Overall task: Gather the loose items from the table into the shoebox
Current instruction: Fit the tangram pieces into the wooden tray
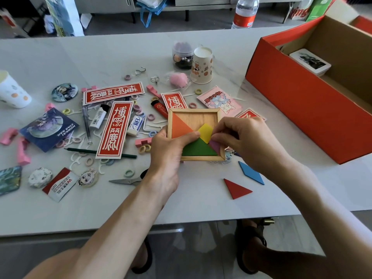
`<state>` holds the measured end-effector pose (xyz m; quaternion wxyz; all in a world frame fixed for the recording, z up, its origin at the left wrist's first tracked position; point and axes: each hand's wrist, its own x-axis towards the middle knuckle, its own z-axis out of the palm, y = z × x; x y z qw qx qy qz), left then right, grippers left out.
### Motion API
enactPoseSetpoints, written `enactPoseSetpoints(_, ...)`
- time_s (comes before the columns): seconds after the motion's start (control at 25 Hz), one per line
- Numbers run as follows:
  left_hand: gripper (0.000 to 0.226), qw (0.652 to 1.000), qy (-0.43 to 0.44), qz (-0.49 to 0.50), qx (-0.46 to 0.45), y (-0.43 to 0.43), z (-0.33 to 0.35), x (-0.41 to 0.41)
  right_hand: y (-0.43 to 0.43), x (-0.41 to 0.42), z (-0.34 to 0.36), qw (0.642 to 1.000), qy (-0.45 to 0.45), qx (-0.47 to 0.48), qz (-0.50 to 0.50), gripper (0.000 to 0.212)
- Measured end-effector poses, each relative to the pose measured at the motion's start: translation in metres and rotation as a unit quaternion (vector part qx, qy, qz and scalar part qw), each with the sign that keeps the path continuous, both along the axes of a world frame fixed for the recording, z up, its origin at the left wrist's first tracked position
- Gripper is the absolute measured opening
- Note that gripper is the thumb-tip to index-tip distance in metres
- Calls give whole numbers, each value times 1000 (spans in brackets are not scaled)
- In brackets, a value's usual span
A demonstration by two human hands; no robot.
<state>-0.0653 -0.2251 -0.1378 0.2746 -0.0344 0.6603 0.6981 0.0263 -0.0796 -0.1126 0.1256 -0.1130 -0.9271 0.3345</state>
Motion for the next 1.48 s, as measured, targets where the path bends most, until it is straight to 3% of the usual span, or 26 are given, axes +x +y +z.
enactPoseSetpoints(0.2, 29, 1000, -8, -6, -3, -1, -1, -2, 3, 0, 1, 998, 16, 37, 39, 10)
enactPoseSetpoints(0.44, 30, 999, -3, -34, -3, -2, 0, -3, 5, -4, -2, 1000, 1, 7, -28, 30)
enactPoseSetpoints(0.64, 37, 999, -6, -43, -6, -5, 1, -4, 4, -5, -5, 998, -46, -22, -20, 22)
enactPoseSetpoints(0.88, 16, 1000, -21, -15, 1, -4, 3, -7, 4, -2, -4, 998, -4, -57, -38, 29)
enactPoseSetpoints(1.0, 12, 1000, -26, 9, 13, -4, 5, -10, 9, 9, -1, 994, -17, -64, -83, 16)
enactPoseSetpoints(1.12, 14, 998, -34, 42, 17, -5, 6, -12, 9, 27, -2, 991, -129, -10, -46, 21)
enactPoseSetpoints(1.24, 13, 998, -29, 57, 17, -6, 5, -12, -4, 40, -10, 956, -256, 140, 31, 37)
enactPoseSetpoints(1.32, 11, 998, -24, 54, 16, -5, 4, -11, -11, 42, -14, 936, -282, 207, 42, 41)
enactPoseSetpoints(1.48, 13, 998, -18, 57, 3, -2, 3, -8, -16, 35, -17, 923, -305, 232, 30, 46)
